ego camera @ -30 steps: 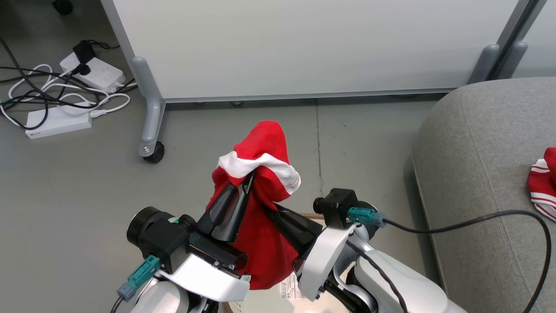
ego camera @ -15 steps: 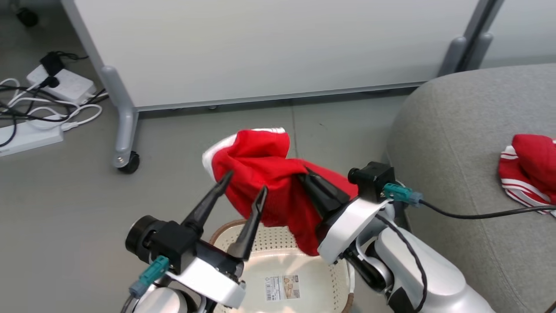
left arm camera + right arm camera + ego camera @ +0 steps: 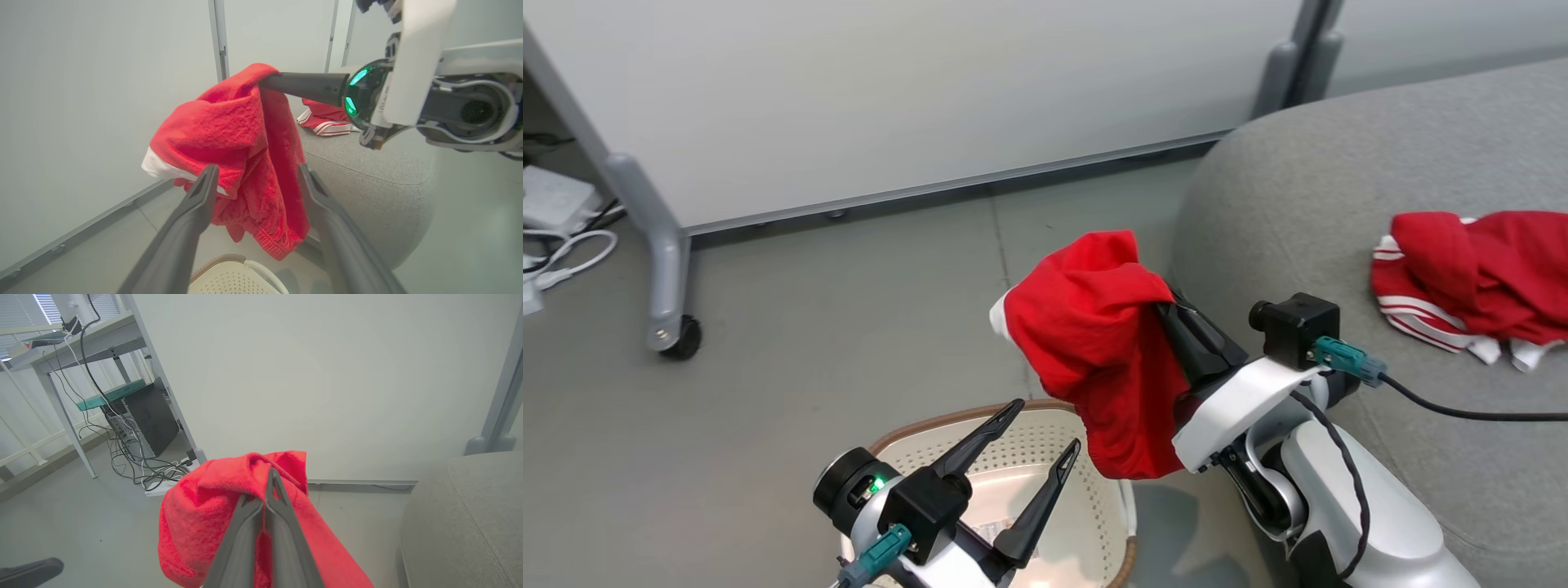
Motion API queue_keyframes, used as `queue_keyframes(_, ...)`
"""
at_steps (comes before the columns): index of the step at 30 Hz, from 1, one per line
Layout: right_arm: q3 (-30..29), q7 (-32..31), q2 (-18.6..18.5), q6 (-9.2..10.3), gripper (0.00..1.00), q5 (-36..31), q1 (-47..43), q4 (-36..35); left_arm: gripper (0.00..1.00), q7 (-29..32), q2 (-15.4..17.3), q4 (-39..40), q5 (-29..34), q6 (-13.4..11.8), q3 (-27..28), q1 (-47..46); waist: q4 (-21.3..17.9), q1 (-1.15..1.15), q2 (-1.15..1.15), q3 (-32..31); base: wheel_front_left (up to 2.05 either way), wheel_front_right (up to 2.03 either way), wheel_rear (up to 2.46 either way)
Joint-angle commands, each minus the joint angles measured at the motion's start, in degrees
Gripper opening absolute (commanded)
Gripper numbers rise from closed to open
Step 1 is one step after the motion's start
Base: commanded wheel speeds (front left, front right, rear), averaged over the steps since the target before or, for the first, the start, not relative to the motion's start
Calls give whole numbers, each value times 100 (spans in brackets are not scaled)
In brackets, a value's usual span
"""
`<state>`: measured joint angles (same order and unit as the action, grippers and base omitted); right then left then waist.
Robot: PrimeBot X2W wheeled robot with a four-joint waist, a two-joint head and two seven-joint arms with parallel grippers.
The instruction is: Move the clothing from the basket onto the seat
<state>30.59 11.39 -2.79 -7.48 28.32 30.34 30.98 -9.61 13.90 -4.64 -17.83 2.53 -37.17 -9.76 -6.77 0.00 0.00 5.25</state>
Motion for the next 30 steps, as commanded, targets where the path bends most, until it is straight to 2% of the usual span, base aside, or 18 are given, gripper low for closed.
queue_keyframes(1,-87,-12,-28,-3,0,-45,-78,-52,100,-21,35,-17,4,18,9,5,-199,0,0,39,0,0,0)
queue_keyframes(10,-638,-119,-28,-3,0,-264,-317,-402,100,28,123,87,22,42,-56,-104,-1000,0,0,195,0,0,0)
queue_keyframes(20,-1017,-126,-22,-3,0,-264,-441,-771,100,202,369,344,53,93,-106,-220,-1800,0,0,505,0,0,0)
queue_keyframes(25,-1162,-56,-23,-3,0,-223,-364,-897,100,296,473,472,69,100,-105,-289,-2038,0,0,662,0,0,0)
queue_keyframes(30,-1399,39,-25,-3,0,-157,-34,-959,100,371,588,608,91,78,-8,-458,-2112,0,0,863,0,0,0)
